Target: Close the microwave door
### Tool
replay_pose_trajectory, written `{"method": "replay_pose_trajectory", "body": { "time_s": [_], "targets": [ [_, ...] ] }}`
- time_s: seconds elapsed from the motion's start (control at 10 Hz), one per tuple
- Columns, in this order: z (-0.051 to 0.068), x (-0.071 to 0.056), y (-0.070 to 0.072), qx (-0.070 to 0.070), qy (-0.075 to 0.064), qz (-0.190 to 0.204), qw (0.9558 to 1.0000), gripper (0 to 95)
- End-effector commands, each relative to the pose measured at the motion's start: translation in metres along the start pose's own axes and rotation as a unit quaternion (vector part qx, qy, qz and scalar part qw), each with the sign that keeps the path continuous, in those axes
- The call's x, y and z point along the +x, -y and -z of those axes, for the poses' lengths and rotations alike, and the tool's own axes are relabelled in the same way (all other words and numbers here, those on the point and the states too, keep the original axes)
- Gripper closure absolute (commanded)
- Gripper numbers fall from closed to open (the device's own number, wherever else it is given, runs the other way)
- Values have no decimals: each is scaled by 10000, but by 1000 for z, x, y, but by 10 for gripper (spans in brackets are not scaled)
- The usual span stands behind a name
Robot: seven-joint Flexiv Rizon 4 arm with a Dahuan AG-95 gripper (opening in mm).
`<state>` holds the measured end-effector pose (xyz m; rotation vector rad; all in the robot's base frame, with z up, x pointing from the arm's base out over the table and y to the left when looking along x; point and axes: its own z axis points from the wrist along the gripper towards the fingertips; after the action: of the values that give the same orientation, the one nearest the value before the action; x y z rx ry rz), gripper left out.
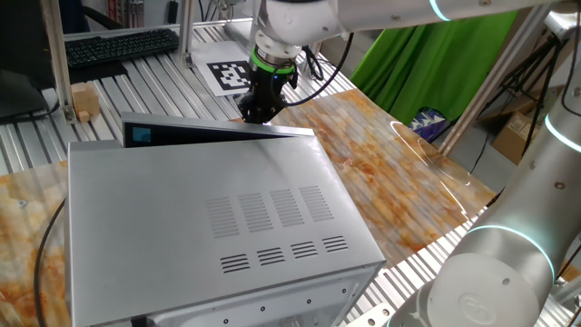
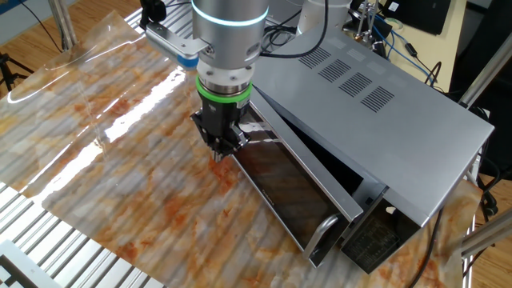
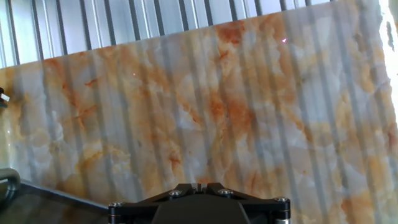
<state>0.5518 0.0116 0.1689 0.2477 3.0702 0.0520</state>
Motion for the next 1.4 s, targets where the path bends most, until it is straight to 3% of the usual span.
{"method": "replay_pose_trajectory", "body": {
  "time_s": [0.1, 0.5, 0.8, 1.4],
  "targets": [
    [-3, -1, -2, 42, -6, -172, 9998, 950],
    [-13, -10, -26, 57, 10, -397, 9992, 950],
    [-8, -18, -51, 86, -14, -568, 9983, 950],
    [-12, -14, -86, 101, -16, -821, 9966, 950]
  ]
}}
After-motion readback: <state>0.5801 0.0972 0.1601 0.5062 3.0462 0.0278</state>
